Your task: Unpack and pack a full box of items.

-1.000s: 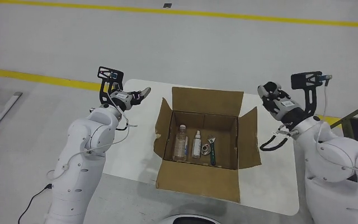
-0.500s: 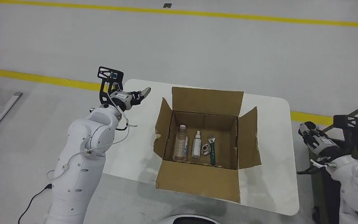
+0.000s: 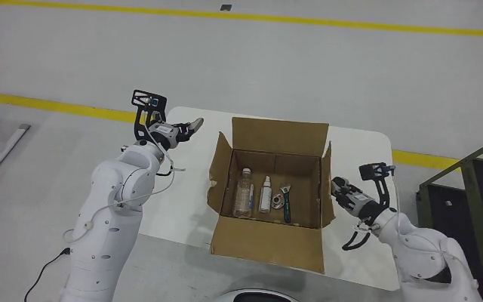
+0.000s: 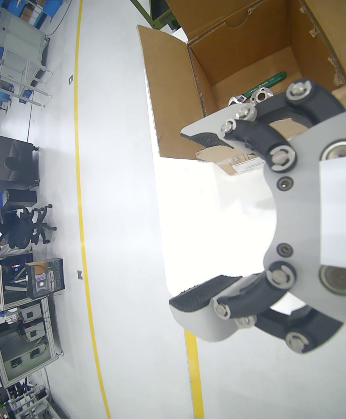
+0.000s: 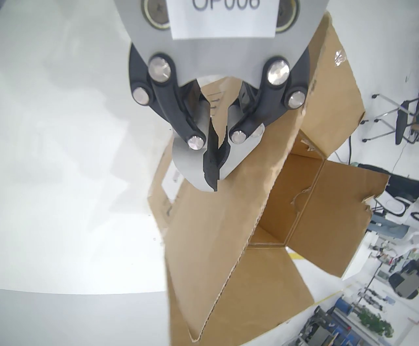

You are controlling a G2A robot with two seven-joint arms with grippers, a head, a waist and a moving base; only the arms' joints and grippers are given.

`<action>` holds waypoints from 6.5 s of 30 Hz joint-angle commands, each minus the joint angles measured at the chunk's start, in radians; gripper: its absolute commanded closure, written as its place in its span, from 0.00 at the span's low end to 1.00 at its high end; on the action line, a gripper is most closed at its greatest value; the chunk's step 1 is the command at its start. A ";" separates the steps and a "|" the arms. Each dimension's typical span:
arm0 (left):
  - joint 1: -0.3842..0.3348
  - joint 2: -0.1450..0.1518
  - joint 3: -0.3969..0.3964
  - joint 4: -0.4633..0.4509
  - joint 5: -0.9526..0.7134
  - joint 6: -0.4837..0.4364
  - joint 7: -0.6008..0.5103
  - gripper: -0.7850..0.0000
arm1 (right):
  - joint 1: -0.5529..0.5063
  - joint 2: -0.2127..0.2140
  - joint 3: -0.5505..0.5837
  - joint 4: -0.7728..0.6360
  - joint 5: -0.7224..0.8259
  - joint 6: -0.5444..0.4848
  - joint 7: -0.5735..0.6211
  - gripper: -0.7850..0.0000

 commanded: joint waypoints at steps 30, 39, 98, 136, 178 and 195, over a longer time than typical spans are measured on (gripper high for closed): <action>0.047 0.026 0.061 0.045 -0.110 -0.333 -0.231 1.00 | 0.030 0.033 -0.002 -0.061 -0.081 0.036 0.132 1.00; 0.010 0.024 0.127 0.085 -0.225 -0.458 -0.223 1.00 | -0.043 0.046 0.169 -0.070 -0.051 0.064 0.114 1.00; -0.058 0.065 0.161 0.095 0.150 -0.743 0.236 0.00 | 0.150 0.073 -0.043 0.075 0.073 0.061 0.096 1.00; 0.157 0.335 0.174 -0.187 0.156 -0.912 0.286 0.00 | 0.206 0.089 -0.130 0.117 0.100 0.079 0.083 1.00; 0.215 0.400 0.278 -0.128 0.304 -0.827 0.433 0.00 | 0.143 0.116 -0.081 0.080 0.116 0.100 0.067 1.00; 0.226 0.422 0.282 -0.157 0.378 -0.912 0.408 0.00 | 0.110 0.126 -0.048 0.050 0.123 0.115 0.068 1.00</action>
